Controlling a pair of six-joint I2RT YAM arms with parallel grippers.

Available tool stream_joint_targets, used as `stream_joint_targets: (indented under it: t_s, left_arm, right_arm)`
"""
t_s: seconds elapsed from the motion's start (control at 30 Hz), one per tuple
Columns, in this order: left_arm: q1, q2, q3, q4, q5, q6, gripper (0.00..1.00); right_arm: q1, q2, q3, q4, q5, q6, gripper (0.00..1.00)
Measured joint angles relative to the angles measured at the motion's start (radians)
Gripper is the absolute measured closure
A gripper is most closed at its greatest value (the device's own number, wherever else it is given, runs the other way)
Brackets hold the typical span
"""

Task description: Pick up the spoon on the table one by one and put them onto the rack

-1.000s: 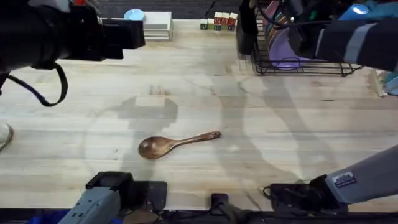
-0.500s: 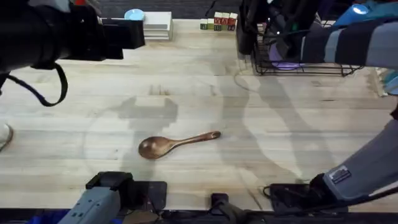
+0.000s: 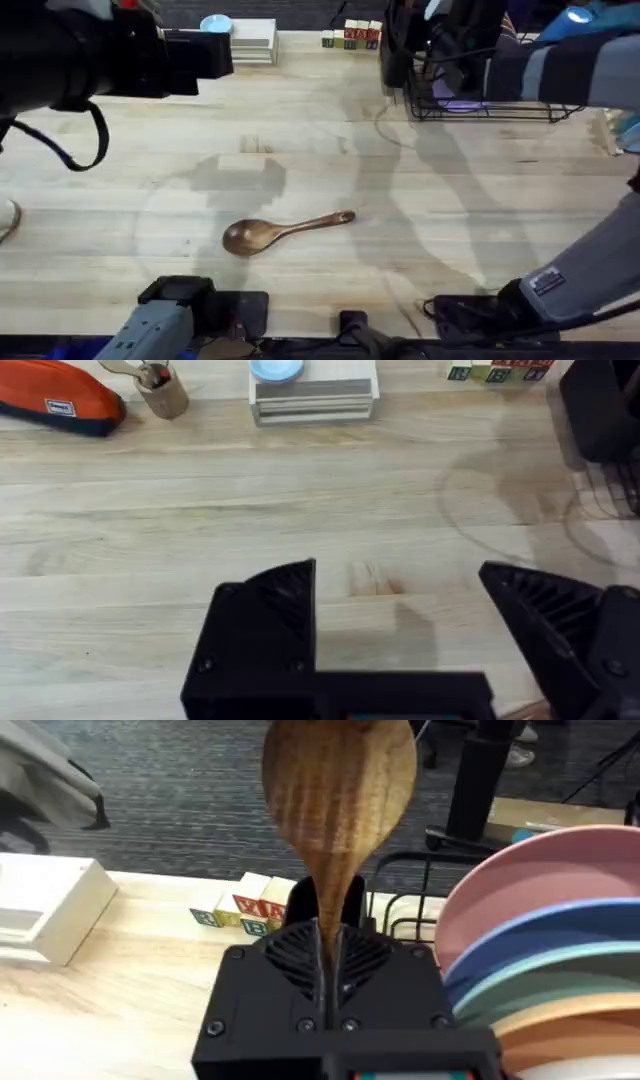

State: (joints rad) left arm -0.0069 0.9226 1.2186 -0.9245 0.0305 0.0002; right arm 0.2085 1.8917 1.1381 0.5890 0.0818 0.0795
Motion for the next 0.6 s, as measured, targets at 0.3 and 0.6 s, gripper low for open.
stream_joint_targets:
  t_s: [0.3,0.6]
  left_arm:
    - [0.0,0.005,0.0,0.0,0.001,0.0,0.007]
    - [0.0,0.032,0.0,0.0,0.003,0.0,0.007]
  right_arm:
    - [0.0,0.0,0.0,0.001,0.0,0.002,0.836]
    - [0.0,0.0,0.003,-0.072,0.0,0.003,0.626]
